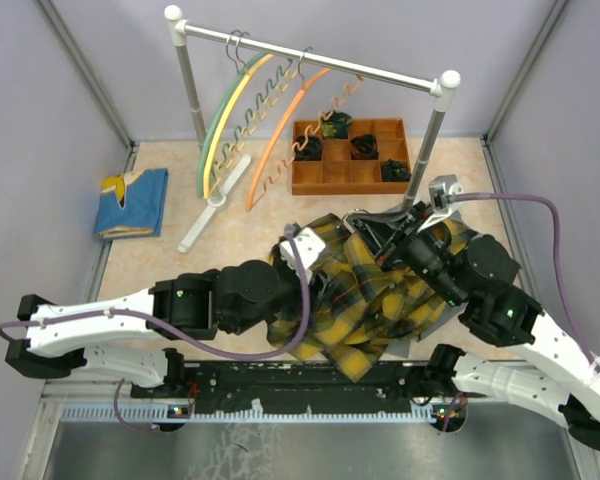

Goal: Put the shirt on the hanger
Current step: Adjust the shirt on the hanger.

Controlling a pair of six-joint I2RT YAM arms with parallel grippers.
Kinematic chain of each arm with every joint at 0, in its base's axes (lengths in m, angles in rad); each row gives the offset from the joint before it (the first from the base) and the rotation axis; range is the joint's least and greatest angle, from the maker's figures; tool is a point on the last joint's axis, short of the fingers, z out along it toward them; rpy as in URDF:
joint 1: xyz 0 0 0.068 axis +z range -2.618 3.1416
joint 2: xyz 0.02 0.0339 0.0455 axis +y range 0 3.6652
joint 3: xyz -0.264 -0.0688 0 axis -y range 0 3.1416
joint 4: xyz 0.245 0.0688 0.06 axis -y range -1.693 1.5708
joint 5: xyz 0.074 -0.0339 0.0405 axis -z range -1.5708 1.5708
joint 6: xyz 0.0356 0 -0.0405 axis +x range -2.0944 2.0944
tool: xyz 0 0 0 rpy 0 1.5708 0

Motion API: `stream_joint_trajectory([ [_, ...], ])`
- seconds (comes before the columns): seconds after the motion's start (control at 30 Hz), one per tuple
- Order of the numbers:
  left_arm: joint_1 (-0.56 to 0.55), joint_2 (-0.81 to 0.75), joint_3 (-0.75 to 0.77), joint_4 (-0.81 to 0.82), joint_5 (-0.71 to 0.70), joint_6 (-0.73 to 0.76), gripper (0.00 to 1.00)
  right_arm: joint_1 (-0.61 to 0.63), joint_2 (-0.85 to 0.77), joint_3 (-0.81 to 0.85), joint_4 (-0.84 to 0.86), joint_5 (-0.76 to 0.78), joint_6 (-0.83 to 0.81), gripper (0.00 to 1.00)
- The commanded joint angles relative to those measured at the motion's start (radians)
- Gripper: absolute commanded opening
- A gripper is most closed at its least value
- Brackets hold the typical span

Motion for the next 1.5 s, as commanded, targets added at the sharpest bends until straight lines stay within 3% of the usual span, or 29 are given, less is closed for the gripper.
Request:
stream_joint_trajectory([
  [0.0, 0.004, -0.078, -0.045, 0.007, -0.060, -0.087, 0.77, -0.001, -0.035, 0.083, 0.065, 0.081, -0.072, 0.00],
  [0.2, 0.003, -0.141, -0.102, -0.080, -0.188, -0.194, 0.89, -0.001, -0.058, 0.115, 0.076, 0.201, -0.081, 0.00],
  [0.43, 0.003, -0.186, -0.186, -0.066, -0.204, -0.239, 0.90, -0.001, -0.073, 0.130, 0.147, 0.269, -0.086, 0.00],
  [0.7, 0.003, -0.204, -0.236, -0.168, -0.224, -0.356, 0.88, -0.001, -0.079, 0.183, 0.139, 0.291, -0.140, 0.00],
  [0.8, 0.004, -0.216, -0.255, -0.176, -0.219, -0.367, 0.72, 0.000, -0.082, 0.186, 0.138, 0.287, -0.141, 0.00],
  [0.87, 0.003, -0.225, -0.258, -0.184, -0.218, -0.373, 0.55, -0.001, -0.085, 0.186, 0.133, 0.287, -0.143, 0.00],
  [0.97, 0.003, -0.236, -0.235, -0.229, -0.219, -0.390, 0.19, -0.001, -0.091, 0.186, 0.124, 0.294, -0.167, 0.00],
  [1.07, 0.004, -0.248, -0.213, -0.287, -0.236, -0.420, 0.02, -0.001, -0.105, 0.177, 0.124, 0.303, -0.198, 0.00],
  [1.47, 0.003, -0.367, -0.182, -0.493, -0.309, -0.586, 0.00, -0.001, -0.172, 0.164, 0.083, 0.321, -0.289, 0.00],
])
